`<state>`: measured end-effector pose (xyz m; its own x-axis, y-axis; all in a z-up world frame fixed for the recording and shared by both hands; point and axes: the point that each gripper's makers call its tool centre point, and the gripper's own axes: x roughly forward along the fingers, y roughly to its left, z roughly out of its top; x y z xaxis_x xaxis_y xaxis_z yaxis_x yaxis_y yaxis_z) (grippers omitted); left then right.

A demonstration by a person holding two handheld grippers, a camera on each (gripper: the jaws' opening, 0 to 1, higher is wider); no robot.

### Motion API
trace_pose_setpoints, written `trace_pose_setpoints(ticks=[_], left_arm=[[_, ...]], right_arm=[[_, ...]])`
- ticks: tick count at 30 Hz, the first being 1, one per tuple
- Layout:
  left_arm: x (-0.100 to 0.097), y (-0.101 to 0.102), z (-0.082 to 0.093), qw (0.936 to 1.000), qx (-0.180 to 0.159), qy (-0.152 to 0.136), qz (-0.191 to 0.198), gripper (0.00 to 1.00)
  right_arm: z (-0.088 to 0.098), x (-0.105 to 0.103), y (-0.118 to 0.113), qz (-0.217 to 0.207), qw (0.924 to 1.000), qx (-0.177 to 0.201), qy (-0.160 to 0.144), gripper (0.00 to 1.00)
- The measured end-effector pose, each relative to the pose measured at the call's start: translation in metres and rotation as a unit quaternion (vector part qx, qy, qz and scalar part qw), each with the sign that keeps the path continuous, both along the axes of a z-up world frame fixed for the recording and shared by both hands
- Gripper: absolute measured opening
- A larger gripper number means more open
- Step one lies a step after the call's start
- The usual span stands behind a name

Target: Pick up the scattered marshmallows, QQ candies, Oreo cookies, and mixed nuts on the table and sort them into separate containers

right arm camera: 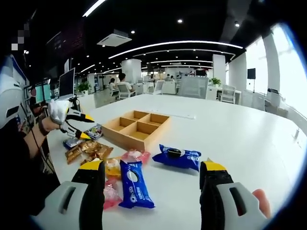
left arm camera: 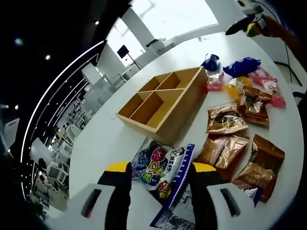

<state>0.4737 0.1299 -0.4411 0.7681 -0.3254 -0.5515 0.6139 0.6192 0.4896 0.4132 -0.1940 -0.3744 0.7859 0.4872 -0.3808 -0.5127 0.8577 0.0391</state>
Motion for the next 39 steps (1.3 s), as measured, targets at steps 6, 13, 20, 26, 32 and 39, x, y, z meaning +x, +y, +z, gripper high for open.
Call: trace_pose_setpoints(ticks=[6,13,20,26,32,39], left_arm=[[-0.001,-0.003,-0.001,0.9998,-0.016,-0.008,-0.003,0.46],[-0.005,-0.007,-0.007,0.9993,-0.037,-0.002,-0.01,0.35],[-0.006,-0.01,-0.01,0.9975,-0.07,-0.001,-0.011,0.29],[-0.006,-0.012,-0.011,0.9966,-0.081,0.005,-0.011,0.23],[-0.004,-0.012,-0.012,0.9962,-0.086,0.005,-0.012,0.2],[-0.003,-0.011,-0.013,0.9953,-0.096,0.011,-0.008,0.17]], right_arm=[[0.001,0.0,0.001,0.0,1.0,0.0,0.0,0.77],[0.002,0.0,0.002,0.002,1.0,0.001,-0.001,0.77],[0.002,-0.002,0.006,0.01,0.9999,0.001,-0.003,0.77],[0.003,-0.002,0.006,0.01,0.9999,0.001,-0.004,0.77],[0.003,-0.002,0.004,0.009,1.0,0.0,-0.004,0.77],[0.002,-0.003,0.003,0.008,1.0,-0.001,-0.003,0.77]])
